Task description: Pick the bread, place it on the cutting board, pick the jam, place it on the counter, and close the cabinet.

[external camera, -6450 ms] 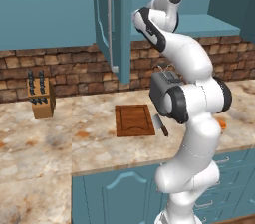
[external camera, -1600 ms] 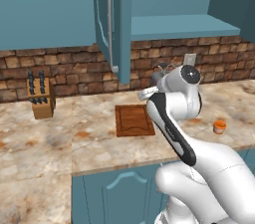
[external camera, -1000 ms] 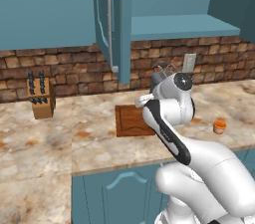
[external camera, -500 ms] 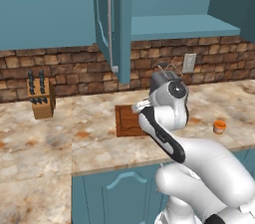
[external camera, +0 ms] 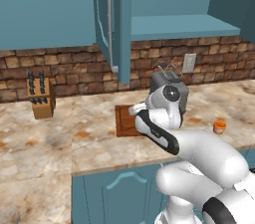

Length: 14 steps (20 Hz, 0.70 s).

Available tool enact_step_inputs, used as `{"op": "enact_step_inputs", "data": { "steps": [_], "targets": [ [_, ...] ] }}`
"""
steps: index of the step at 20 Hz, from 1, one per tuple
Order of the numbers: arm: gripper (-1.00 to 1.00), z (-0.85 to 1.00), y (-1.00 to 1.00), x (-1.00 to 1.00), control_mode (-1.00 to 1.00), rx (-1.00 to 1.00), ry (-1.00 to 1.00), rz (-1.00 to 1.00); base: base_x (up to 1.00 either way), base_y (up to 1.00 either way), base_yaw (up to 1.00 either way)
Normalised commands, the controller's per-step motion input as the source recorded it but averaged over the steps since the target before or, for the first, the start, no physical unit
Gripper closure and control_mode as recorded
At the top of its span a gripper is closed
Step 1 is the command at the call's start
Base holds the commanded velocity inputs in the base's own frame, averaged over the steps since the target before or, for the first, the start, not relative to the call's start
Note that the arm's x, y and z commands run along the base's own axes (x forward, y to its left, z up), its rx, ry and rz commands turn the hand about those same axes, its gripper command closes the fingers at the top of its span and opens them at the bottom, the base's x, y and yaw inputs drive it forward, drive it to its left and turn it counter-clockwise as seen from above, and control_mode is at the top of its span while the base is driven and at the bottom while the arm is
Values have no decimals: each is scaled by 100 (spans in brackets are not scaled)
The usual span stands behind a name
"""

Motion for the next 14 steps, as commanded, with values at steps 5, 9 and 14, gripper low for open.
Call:
{"op": "enact_step_inputs", "data": {
  "steps": [5, 9, 14],
  "targets": [
    [100, -26, 4, 17, -100, 0, 1, 0, 0, 0, 0],
    [100, -27, 1, 13, -100, 0, 1, 0, 0, 0, 0],
    [100, -23, 2, 14, -100, 0, 1, 0, 0, 0, 0]
  ]
}}
